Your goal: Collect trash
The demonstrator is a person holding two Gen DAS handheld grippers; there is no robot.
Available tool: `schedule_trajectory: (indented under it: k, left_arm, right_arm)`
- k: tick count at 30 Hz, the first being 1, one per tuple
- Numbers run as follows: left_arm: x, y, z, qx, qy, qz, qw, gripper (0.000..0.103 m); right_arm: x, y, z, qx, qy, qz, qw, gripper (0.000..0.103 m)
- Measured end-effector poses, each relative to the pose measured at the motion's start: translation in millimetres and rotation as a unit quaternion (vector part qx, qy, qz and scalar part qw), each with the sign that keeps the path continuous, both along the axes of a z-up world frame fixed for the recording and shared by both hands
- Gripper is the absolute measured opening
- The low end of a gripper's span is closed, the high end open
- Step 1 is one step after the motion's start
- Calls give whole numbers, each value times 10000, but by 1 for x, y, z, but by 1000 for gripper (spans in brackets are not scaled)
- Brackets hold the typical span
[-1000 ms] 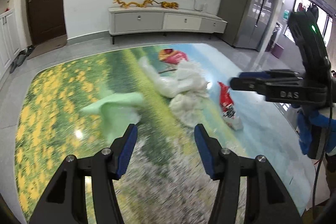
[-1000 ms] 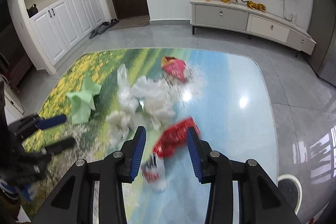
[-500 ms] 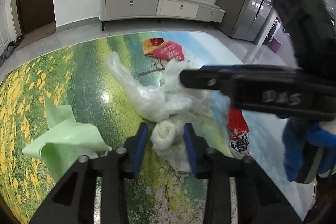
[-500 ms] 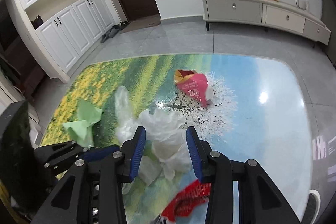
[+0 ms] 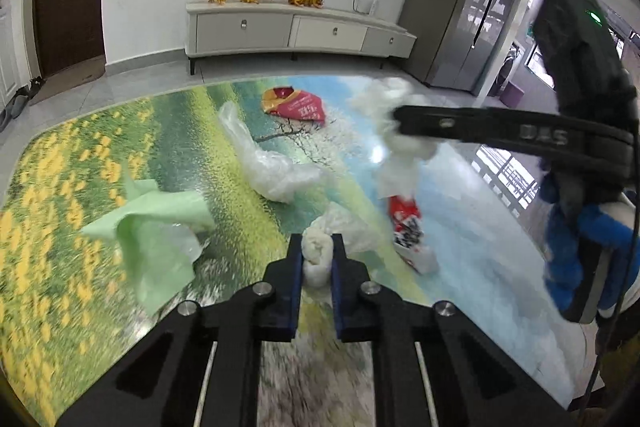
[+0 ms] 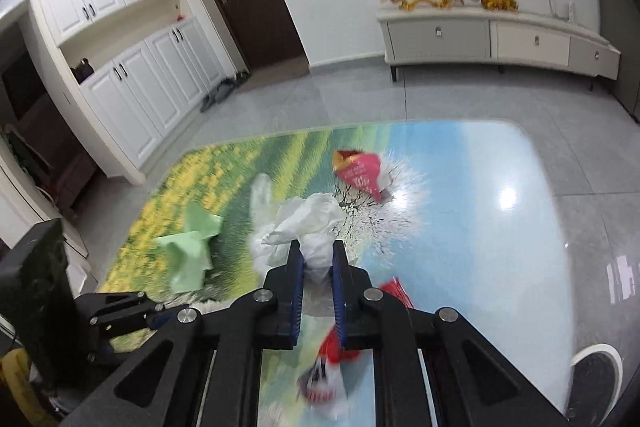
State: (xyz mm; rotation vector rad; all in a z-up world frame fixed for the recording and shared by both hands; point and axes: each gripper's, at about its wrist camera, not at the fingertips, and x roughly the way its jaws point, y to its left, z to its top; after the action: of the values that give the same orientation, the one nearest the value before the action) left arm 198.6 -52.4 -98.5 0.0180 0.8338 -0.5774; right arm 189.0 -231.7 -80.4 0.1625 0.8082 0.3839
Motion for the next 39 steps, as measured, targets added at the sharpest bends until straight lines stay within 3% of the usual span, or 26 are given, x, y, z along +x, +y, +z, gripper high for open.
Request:
schedule_trajectory:
  k: [7, 14, 21, 27, 29, 31, 33, 39]
  left_arm:
    - [-36, -21, 40, 160, -320, -271, 9990, 11]
    - [-58, -124, 64, 315, -432, -1167, 9917, 11]
    - [-70, -252, 48, 592, -162, -2045, 9769, 12]
    - [-72, -350, 16, 724, 230, -2483, 9657, 15]
    - [-70, -369, 9, 733, 320, -2533, 9641, 26]
    - [-67, -383, 5, 699, 301, -2455, 9664, 54]
    - [-63, -390, 4, 617, 341, -2395, 9683, 56]
    - [-65, -385, 3, 522, 353, -2328, 9705, 56]
  right_arm:
    - [-76, -56, 34, -40, -360, -437, 9984, 12]
    - [-136, -160, 38, -21, -405, -1516, 9876, 12]
    - [-180, -280, -8, 37, 29, -2809, 9597, 12]
    - [-187, -342, -67, 372, 537, -3386, 9387, 15]
    - [-184, -356, -85, 410, 719, -3463, 9344, 17]
    - [-180, -363, -95, 430, 828, -3500, 9321, 22]
    - [-179, -368, -102, 404, 892, -3583, 9285, 35]
    - [-189, -373, -104, 455, 885, -3733, 9224, 37]
